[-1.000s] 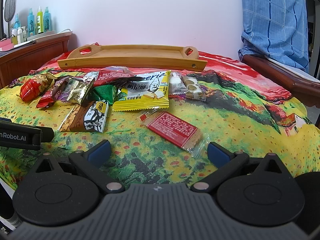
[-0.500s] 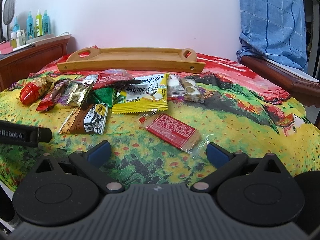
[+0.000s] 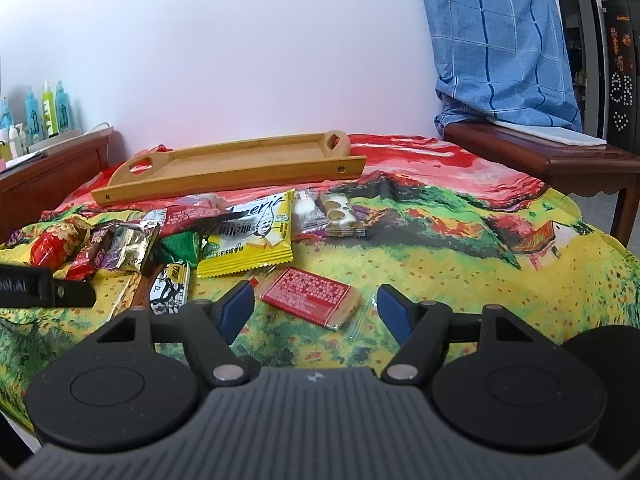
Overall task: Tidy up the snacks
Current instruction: 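Move left tool to brown peanut packet while right tool approaches red biscuit packet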
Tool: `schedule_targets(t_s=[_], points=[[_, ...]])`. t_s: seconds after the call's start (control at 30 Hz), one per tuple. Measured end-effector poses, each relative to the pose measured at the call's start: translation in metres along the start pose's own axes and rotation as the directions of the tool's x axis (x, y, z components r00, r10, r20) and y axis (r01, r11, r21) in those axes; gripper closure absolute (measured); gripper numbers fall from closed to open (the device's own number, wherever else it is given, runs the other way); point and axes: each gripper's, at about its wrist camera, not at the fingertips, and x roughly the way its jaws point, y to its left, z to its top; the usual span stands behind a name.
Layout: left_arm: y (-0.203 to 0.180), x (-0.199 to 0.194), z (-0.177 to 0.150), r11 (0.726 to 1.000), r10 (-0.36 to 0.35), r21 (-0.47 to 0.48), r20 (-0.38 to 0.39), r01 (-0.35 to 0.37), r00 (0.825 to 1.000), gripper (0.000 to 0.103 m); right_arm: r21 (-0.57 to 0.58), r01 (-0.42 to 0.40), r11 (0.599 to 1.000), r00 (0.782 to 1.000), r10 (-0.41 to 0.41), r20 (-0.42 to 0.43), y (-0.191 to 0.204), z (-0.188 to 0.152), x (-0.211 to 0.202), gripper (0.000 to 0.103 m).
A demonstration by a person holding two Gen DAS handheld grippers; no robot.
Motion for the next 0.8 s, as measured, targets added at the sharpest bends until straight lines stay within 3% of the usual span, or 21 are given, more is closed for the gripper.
schedule_targets(t_s=[0.17,0.43,0.5,0.6,0.67,0.73,0.8], points=[[-0.021,0.005,0.006,0.998,-0.065,0.009,-0.008,0.065,0.998,0.017,0.027,0.024,0.999,1.0,-0.024,-0.006,-0.004,0.0,0.003,0.033],[-0.051,0.028,0.004,0.998,-0.06,0.033,-0.027,0.061,0.998,0.019,0.07,0.055,0.996,0.998,-0.055,-0.009,-0.011,0.0,0.004,0.033],[-0.053,0.034,0.002,0.999,-0.042,0.025,-0.038,0.043,0.998,0.027,0.059,0.067,0.996,0.998,-0.066,-0.008,-0.009,-0.001,0.004,0.033],[-0.053,0.039,-0.001,0.999,-0.035,0.014,-0.045,0.036,0.998,0.03,0.037,0.075,0.997,0.997,-0.075,-0.005,-0.005,-0.001,0.005,0.033],[-0.054,0.038,-0.002,0.998,-0.054,0.029,-0.046,0.056,0.997,0.042,0.022,0.084,0.996,0.997,-0.084,0.0,-0.002,-0.002,0.005,0.033],[-0.056,0.036,-0.001,0.997,-0.063,0.032,-0.05,0.065,0.997,0.044,0.018,0.079,0.997,0.997,-0.08,0.004,-0.002,-0.002,0.005,0.033],[-0.056,0.034,0.0,0.996,-0.082,0.025,-0.058,0.083,0.995,0.053,0.02,0.073,0.997,0.997,-0.073,0.001,-0.001,-0.002,0.006,0.033]])
